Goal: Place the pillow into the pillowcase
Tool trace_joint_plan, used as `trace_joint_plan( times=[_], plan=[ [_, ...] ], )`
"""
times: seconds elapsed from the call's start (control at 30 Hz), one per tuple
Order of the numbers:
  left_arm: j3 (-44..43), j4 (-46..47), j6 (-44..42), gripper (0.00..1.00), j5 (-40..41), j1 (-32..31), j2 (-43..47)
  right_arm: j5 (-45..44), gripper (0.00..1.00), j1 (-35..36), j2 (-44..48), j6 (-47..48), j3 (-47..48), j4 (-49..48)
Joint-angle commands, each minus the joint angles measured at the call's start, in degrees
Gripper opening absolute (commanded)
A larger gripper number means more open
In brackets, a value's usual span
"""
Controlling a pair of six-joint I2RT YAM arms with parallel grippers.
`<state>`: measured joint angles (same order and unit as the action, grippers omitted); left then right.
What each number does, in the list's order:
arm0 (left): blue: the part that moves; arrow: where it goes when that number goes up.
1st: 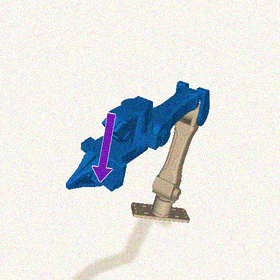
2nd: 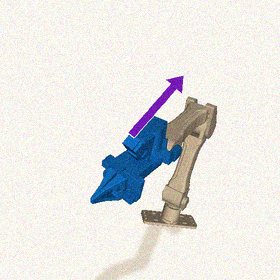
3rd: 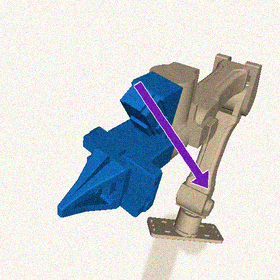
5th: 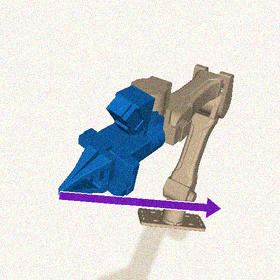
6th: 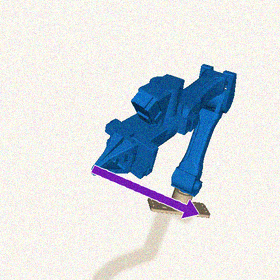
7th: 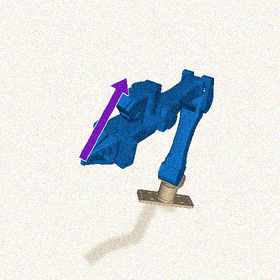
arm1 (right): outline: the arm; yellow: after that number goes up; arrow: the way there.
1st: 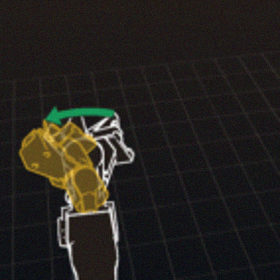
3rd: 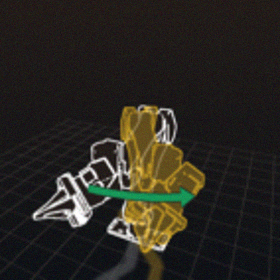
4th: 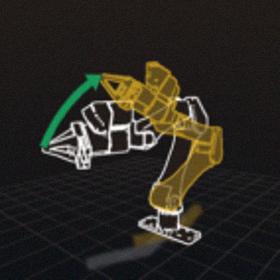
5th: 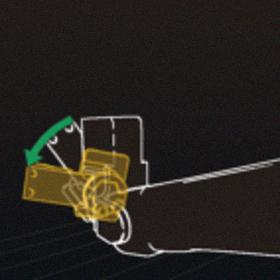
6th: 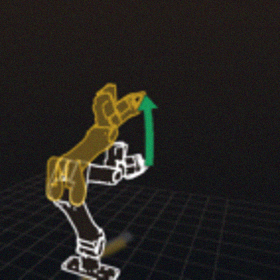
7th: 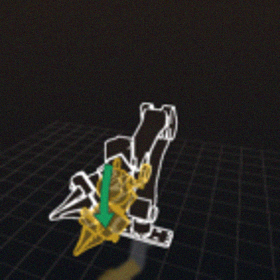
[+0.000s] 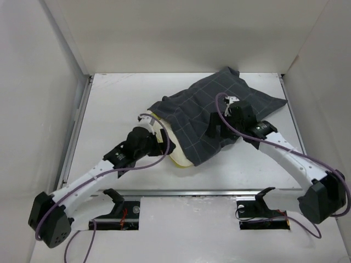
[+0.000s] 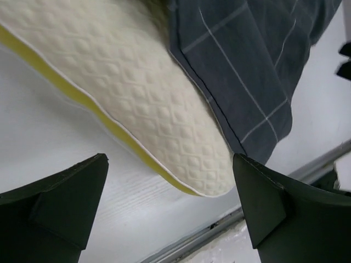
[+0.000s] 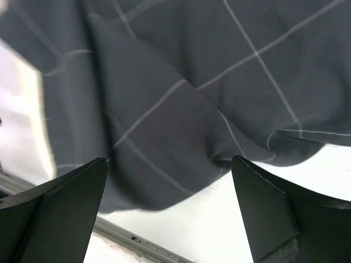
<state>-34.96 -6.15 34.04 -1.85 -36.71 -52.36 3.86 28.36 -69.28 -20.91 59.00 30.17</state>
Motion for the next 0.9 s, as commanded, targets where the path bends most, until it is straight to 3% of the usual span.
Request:
trace_joint_plan(
  times=[0.0, 0.17, 0.33, 0.5, 0.63, 0.73, 0.87],
  plan=[
    [-1.2, 2.0, -1.3, 0.98, -0.3, -5.8, -5.4, 0.9, 1.0, -0.5, -3.7, -4.4, -3.0, -10.7],
    [-9.7, -2.6, -4.3, 0.98, 5.2, -16.4, -18.7, 0.6, 1.0, -2.4, -20.2, 1.6, 8.0, -13.5],
    [-16.2, -10.4, -4.3, 0.98, 12.7, -21.2, -27.7, -0.1, 1.0, -3.6, -25.3, 5.3, 21.1, -12.9],
    [-19.4, -10.4, -4.3, 0.93, 16.2, -21.2, -33.9, -3.1, 1.0, -4.2, -16.7, 6.8, 18.3, -9.3],
    [-24.7, -16.4, -2.0, 0.79, 22.5, -21.2, -36.0, 0.4, 1.0, -4.2, -5.4, 6.8, 6.4, -8.7],
    [-24.8, -20.7, 0.1, 0.78, 26.3, -19.2, -30.6, 4.0, 1.0, -3.0, 2.3, 7.5, -1.6, -8.2],
    [-15.3, -15.1, -0.7, 0.84, 18.7, -9.9, -21.2, -0.9, 1.0, 6.7, 6.0, 8.9, -6.1, -7.5]
  ],
)
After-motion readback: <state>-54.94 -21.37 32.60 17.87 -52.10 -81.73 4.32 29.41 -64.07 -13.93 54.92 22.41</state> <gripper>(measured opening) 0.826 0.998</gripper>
